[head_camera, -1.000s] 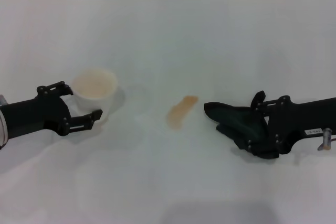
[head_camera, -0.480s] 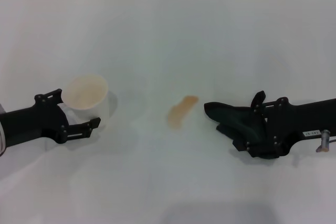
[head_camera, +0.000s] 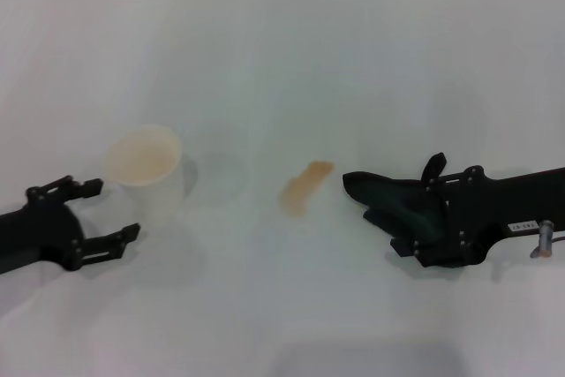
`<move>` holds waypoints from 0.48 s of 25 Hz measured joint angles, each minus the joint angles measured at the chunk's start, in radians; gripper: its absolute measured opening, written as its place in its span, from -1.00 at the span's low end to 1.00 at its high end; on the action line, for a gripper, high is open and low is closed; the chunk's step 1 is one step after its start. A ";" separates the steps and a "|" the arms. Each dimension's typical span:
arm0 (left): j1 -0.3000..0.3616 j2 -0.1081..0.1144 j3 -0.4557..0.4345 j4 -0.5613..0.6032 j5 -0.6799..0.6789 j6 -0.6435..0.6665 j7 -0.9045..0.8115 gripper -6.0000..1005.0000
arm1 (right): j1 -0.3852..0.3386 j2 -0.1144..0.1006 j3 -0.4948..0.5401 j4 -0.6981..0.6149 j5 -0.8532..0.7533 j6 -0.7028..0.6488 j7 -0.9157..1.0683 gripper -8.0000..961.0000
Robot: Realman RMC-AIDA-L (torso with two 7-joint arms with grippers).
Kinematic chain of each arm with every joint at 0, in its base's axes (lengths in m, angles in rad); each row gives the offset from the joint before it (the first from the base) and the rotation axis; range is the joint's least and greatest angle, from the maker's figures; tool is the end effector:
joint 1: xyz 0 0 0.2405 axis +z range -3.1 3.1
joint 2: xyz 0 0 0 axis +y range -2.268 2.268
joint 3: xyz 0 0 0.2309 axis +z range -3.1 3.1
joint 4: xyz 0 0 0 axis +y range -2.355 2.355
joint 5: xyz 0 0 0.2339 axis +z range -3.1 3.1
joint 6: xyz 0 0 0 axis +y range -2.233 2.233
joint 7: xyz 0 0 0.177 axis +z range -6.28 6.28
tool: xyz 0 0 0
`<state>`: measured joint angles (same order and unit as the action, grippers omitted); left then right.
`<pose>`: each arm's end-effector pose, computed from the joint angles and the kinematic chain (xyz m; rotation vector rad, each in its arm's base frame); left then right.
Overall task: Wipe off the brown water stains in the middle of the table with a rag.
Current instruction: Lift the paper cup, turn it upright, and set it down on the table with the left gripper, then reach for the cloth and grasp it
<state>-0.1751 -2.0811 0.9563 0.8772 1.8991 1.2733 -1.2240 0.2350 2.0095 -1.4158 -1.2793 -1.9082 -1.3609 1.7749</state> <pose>-0.3374 0.3069 -0.0032 -2.5314 -0.5377 -0.2653 0.2072 0.3223 -0.0261 -2.8855 0.4517 0.2022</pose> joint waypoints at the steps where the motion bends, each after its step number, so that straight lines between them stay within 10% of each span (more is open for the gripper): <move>1: 0.017 0.000 -0.003 0.023 -0.006 0.015 0.007 0.74 | -0.001 0.000 -0.001 -0.002 0.002 -0.001 0.000 0.24; 12: 0.026 0.035 -0.199 0.138 -0.010 0.316 0.005 0.73 | -0.003 0.000 0.000 -0.008 0.098 -0.032 0.003 0.23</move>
<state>-0.1491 -2.0459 0.7576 1.0152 1.8892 1.5893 -1.2195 0.2321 2.0095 -1.4162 -1.2868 -1.8106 -1.3927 1.7780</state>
